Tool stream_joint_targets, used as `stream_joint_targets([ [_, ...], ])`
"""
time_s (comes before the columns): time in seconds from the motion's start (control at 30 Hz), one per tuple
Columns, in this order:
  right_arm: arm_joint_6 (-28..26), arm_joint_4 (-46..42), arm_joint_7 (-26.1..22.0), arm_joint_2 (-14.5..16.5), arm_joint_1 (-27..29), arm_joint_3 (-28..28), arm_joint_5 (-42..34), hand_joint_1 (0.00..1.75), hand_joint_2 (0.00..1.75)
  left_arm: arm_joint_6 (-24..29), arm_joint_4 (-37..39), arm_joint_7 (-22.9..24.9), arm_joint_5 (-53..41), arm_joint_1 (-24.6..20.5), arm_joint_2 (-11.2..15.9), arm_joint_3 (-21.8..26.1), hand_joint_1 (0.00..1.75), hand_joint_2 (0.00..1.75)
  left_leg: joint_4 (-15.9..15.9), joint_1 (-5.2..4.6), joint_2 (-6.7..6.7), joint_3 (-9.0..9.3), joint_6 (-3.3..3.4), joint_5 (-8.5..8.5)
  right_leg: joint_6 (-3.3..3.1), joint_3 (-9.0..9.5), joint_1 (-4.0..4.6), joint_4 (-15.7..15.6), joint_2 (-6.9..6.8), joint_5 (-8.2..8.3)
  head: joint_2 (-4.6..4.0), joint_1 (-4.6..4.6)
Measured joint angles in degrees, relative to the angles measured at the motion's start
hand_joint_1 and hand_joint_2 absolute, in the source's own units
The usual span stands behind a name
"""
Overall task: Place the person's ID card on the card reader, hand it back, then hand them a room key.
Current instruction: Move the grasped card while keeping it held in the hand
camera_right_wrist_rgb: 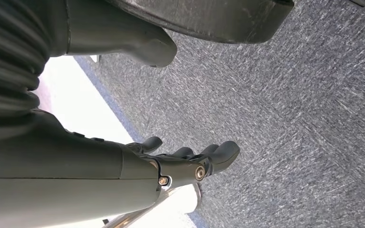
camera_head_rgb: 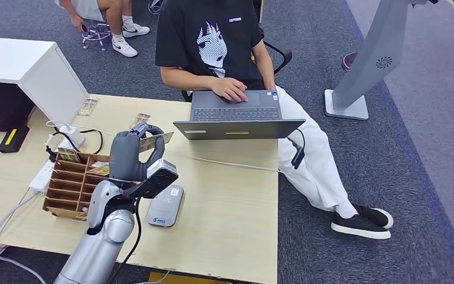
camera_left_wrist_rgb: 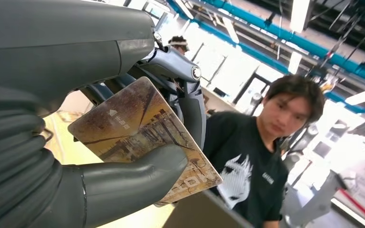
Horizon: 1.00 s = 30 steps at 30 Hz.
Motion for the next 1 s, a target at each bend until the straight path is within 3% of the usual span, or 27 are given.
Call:
stream_joint_targets([
  [0.67,-0.10,0.02,0.47,0.37,0.02,0.01,-0.02,0.00,1.75,-1.14,4.03,1.79,1.19,7.52,2.49,2.00,1.75,1.75,0.00,0.00,-0.01,-0.02,0.00,0.00,0.00,0.01,0.00,0.00,-0.01,-0.01,0.00,0.01],
  [1.0,-0.04,0.02,0.47,0.39,0.00,0.05,0.10,0.00,1.75,0.74,9.91,-2.11,2.53,8.59,1.89,5.35,1.75,1.75,0.00,0.00,-0.01,-0.02,0.00,0.00,0.00,0.01,0.00,0.00,-0.01,0.00,0.00,0.01],
])
